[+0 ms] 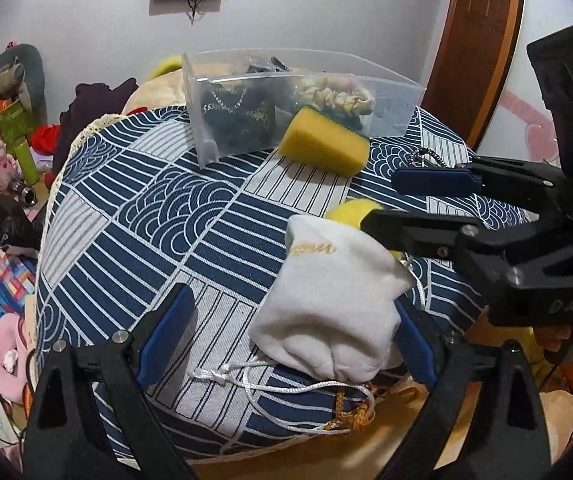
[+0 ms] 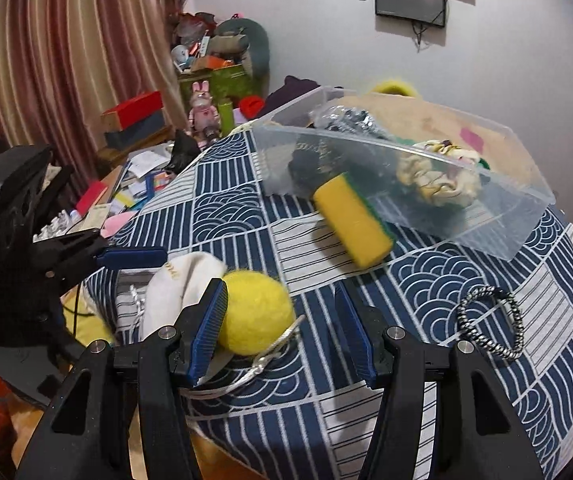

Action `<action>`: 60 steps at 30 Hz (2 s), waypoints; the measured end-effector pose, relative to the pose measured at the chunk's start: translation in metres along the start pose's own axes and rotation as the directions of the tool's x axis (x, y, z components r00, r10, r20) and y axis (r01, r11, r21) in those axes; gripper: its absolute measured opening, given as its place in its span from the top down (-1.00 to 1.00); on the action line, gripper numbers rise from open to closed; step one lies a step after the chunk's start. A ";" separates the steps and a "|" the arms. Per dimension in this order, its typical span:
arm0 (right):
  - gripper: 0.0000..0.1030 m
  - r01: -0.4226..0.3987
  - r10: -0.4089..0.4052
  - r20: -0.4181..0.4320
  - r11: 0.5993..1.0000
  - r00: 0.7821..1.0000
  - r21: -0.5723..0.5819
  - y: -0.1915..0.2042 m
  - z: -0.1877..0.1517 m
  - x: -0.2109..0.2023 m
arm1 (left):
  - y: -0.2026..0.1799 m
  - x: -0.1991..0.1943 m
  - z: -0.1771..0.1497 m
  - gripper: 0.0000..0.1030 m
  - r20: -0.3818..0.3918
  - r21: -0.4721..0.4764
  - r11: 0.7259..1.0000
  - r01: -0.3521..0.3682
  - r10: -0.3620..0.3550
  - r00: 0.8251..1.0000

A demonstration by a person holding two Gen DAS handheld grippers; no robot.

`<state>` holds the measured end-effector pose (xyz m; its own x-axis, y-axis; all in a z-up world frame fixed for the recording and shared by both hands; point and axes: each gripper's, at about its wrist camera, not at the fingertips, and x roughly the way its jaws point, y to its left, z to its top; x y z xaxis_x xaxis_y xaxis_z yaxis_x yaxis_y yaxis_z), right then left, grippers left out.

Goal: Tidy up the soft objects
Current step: 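Grasp the yellow tennis ball with the right tool while the left tool grasps the white pouch, then carry the tennis ball and white pouch into the clear box and open both tools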

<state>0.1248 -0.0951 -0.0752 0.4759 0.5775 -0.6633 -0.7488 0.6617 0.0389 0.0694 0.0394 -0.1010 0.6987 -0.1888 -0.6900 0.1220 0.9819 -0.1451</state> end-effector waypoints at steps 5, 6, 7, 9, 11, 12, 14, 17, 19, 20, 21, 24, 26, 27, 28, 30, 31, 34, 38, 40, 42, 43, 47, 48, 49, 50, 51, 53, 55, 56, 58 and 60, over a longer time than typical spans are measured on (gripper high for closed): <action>-0.02 -0.028 0.028 -0.017 1.000 0.999 0.002 0.001 -0.002 0.003 | 0.001 0.005 -0.004 -0.76 0.004 -0.020 1.000 0.011 -0.011 1.000; -0.02 -0.041 0.041 -0.022 0.999 0.999 0.008 0.001 -0.002 0.005 | 0.001 0.006 -0.005 -0.73 0.004 -0.022 1.000 0.019 -0.019 1.000; -0.02 -0.052 0.053 -0.027 0.999 0.998 0.014 0.002 -0.002 0.007 | 0.001 0.006 -0.005 -0.65 0.008 -0.021 0.999 0.025 -0.025 1.000; -0.02 -0.072 0.073 -0.034 0.997 0.997 0.024 0.001 -0.002 0.012 | -0.002 0.004 -0.005 -0.46 0.012 -0.008 0.999 0.040 -0.040 0.999; -0.01 -0.085 0.086 -0.037 0.996 0.996 0.030 0.001 -0.002 0.015 | -0.006 0.003 -0.004 -0.20 0.014 0.010 0.998 0.056 -0.056 0.998; 0.01 -0.089 0.090 -0.037 0.996 0.995 0.032 0.003 -0.002 0.015 | -0.008 0.002 -0.004 -0.14 0.013 0.019 0.998 0.065 -0.065 0.998; 0.20 -0.103 0.105 -0.033 0.994 0.994 0.035 0.004 -0.003 0.016 | -0.011 0.001 -0.004 -0.07 0.015 0.028 0.998 0.065 -0.065 0.998; 0.31 -0.106 0.107 -0.026 0.994 0.994 0.024 0.008 -0.003 0.015 | -0.009 0.000 -0.003 0.02 0.017 0.021 0.997 0.075 -0.075 0.997; 0.34 -0.090 0.090 -0.020 0.996 0.996 0.018 0.010 -0.003 0.013 | -0.009 -0.001 -0.003 0.11 0.018 0.018 0.997 0.078 -0.078 0.997; 0.34 -0.076 0.076 -0.014 0.997 0.997 0.017 0.010 -0.003 0.011 | -0.010 -0.002 -0.002 0.16 0.019 0.020 0.997 0.078 -0.078 0.997; 0.35 -0.058 0.058 -0.007 0.998 0.998 0.018 0.009 -0.003 0.008 | -0.010 -0.003 -0.001 0.19 0.020 0.024 0.997 0.076 -0.076 0.997; 0.36 -0.011 0.010 0.018 0.999 1.000 0.038 -0.001 -0.002 -0.001 | -0.012 -0.006 0.001 0.28 0.021 0.039 0.997 0.064 -0.065 0.998; 0.36 0.019 -0.022 0.039 0.998 0.999 0.059 -0.010 0.000 -0.008 | -0.013 -0.008 0.004 0.35 0.034 0.041 0.998 0.049 -0.050 0.998; 0.36 0.035 -0.038 0.053 0.997 0.998 0.068 -0.014 0.001 -0.014 | -0.012 -0.010 0.006 0.36 0.042 0.038 0.998 0.042 -0.044 0.998; 0.36 0.044 -0.049 0.065 0.996 0.997 0.080 -0.018 0.002 -0.019 | -0.011 -0.012 0.008 0.36 0.050 0.034 0.999 0.038 -0.040 0.998; 0.36 0.059 -0.069 0.091 0.993 0.993 0.106 -0.028 0.003 -0.030 | -0.008 -0.017 0.014 0.37 0.068 0.026 0.999 0.027 -0.028 0.997; 0.36 0.066 -0.077 0.100 0.991 0.992 0.114 -0.032 0.003 -0.035 | -0.007 -0.019 0.016 0.37 0.074 0.024 0.999 0.022 -0.024 0.997; 0.36 0.095 -0.113 0.129 0.986 0.985 0.134 -0.040 0.004 -0.047 | -0.005 -0.026 0.028 0.37 0.100 0.023 1.000 0.019 -0.021 0.995; 0.36 0.117 -0.143 0.158 0.979 0.977 0.165 -0.051 0.006 -0.061 | -0.006 -0.036 0.042 0.37 0.150 0.035 0.999 -0.005 0.000 0.989; 0.36 0.126 -0.156 0.171 0.976 0.973 0.175 -0.056 0.008 -0.066 | -0.007 -0.041 0.052 0.37 0.179 0.035 0.999 -0.011 0.005 0.984; 0.36 0.136 -0.171 0.185 0.973 0.968 0.187 -0.062 0.011 -0.072 | -0.008 -0.045 0.062 0.37 0.203 0.034 0.999 -0.021 0.013 0.979; 0.36 0.141 -0.178 0.191 0.971 0.965 0.191 -0.064 0.012 -0.074 | -0.009 -0.047 0.067 0.37 0.215 0.035 0.999 -0.023 0.015 0.976; 0.36 0.167 -0.210 0.221 0.966 0.952 0.197 -0.068 0.020 -0.083 | -0.013 -0.056 0.087 0.37 0.269 0.044 0.999 -0.021 0.009 0.963; 0.36 0.172 -0.216 0.227 0.965 0.950 0.197 -0.070 0.022 -0.084 | -0.015 -0.058 0.093 0.37 0.285 0.047 0.999 -0.024 0.009 0.958; 0.36 0.179 -0.223 0.233 0.964 0.946 0.198 -0.071 0.024 -0.086 | -0.017 -0.059 0.098 0.37 0.295 0.049 0.998 -0.028 0.012 0.956; 0.36 0.182 -0.228 0.238 0.963 0.944 0.201 -0.071 0.026 -0.086 | -0.018 -0.059 0.102 0.37 0.305 0.050 0.998 -0.033 0.016 0.952; 0.36 0.185 -0.233 0.244 0.961 0.941 0.205 -0.073 0.029 -0.087 | -0.020 -0.059 0.107 0.37 0.316 0.051 0.998 -0.037 0.019 0.949; 0.36 0.190 -0.242 0.252 0.959 0.937 0.211 -0.077 0.033 -0.089 | -0.021 -0.059 0.116 0.37 0.333 0.052 0.998 -0.042 0.022 0.943; 0.36 0.205 -0.258 0.262 0.955 0.930 0.214 -0.079 0.038 -0.090 | -0.021 -0.057 0.125 0.37 0.348 0.045 0.998 -0.048 0.029 0.937; 0.36 0.214 -0.268 0.268 0.953 0.925 0.215 -0.080 0.040 -0.091 | -0.020 -0.056 0.130 0.37 0.355 0.039 0.998 -0.050 0.032 0.934; 0.36 0.226 -0.282 0.279 0.950 0.918 0.216 -0.083 0.045 -0.092 | -0.017 -0.051 0.140 0.37 0.365 0.026 0.998 -0.055 0.042 0.930; 0.36 0.234 -0.293 0.288 0.947 0.912 0.221 -0.085 0.050 -0.093 | -0.017 -0.047 0.147 0.37 0.366 0.022 0.998 -0.052 0.040 0.930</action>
<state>0.1676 -0.1813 0.0202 0.7860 0.4707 -0.4007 -0.4957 0.8673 0.0464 0.1379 0.0345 0.0380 0.9125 -0.1298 -0.3880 0.1012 0.9905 -0.0935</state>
